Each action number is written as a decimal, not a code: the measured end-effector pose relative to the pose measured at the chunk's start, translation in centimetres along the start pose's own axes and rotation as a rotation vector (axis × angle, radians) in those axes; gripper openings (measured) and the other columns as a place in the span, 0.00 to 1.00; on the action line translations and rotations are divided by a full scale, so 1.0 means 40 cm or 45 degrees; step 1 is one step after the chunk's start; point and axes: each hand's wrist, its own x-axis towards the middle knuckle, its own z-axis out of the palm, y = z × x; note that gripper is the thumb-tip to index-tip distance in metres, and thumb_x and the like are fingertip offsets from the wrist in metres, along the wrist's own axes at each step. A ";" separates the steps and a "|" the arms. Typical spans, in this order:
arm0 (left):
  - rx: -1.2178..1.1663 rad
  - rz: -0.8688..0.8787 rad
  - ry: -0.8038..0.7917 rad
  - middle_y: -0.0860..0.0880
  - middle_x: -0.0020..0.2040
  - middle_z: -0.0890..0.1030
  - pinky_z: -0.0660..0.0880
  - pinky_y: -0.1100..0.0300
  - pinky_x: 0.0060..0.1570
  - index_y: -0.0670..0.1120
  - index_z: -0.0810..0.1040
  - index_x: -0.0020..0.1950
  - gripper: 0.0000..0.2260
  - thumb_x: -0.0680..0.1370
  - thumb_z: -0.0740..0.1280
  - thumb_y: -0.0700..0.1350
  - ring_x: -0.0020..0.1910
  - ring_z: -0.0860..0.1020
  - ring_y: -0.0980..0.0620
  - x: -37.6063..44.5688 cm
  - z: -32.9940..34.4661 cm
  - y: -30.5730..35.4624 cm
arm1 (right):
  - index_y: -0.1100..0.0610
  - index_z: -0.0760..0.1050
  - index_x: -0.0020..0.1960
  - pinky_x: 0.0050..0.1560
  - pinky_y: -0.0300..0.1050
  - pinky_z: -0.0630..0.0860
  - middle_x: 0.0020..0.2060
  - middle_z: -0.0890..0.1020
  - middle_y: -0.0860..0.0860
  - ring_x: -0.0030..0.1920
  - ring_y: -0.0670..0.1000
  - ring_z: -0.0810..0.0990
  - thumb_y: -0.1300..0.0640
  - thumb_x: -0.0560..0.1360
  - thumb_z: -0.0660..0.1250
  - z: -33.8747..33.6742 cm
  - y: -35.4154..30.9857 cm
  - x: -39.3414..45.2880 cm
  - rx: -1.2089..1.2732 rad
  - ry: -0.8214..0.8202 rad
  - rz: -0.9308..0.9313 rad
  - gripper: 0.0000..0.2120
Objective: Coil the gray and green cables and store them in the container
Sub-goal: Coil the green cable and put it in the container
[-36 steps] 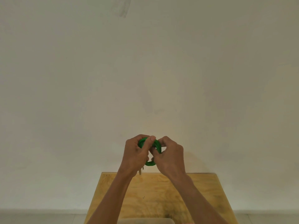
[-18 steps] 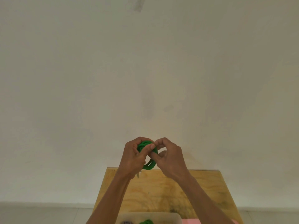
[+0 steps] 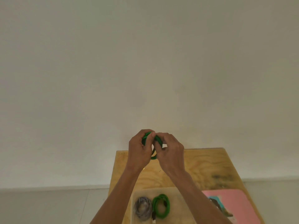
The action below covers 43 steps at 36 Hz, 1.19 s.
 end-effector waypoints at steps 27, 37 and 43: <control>0.633 -0.314 -0.331 0.43 0.69 0.74 0.69 0.49 0.65 0.45 0.71 0.73 0.23 0.83 0.56 0.56 0.67 0.72 0.44 -0.257 0.100 -0.226 | 0.63 0.84 0.50 0.45 0.20 0.68 0.42 0.85 0.56 0.38 0.49 0.80 0.67 0.71 0.75 -0.161 0.244 -0.230 -0.288 -0.164 0.283 0.08; 1.310 -0.442 -0.489 0.46 0.82 0.51 0.49 0.42 0.77 0.48 0.54 0.81 0.31 0.81 0.41 0.61 0.81 0.47 0.46 -0.469 0.052 -0.389 | 0.60 0.80 0.58 0.51 0.54 0.77 0.54 0.81 0.58 0.51 0.62 0.82 0.62 0.78 0.66 -0.125 0.367 -0.372 -0.457 -0.670 0.555 0.10; 1.350 -0.453 -0.545 0.48 0.82 0.44 0.48 0.41 0.78 0.48 0.46 0.82 0.32 0.82 0.40 0.62 0.81 0.41 0.47 -0.511 0.060 -0.442 | 0.59 0.76 0.59 0.42 0.55 0.78 0.52 0.79 0.58 0.46 0.65 0.82 0.68 0.71 0.69 -0.095 0.418 -0.408 -0.609 -0.923 0.562 0.17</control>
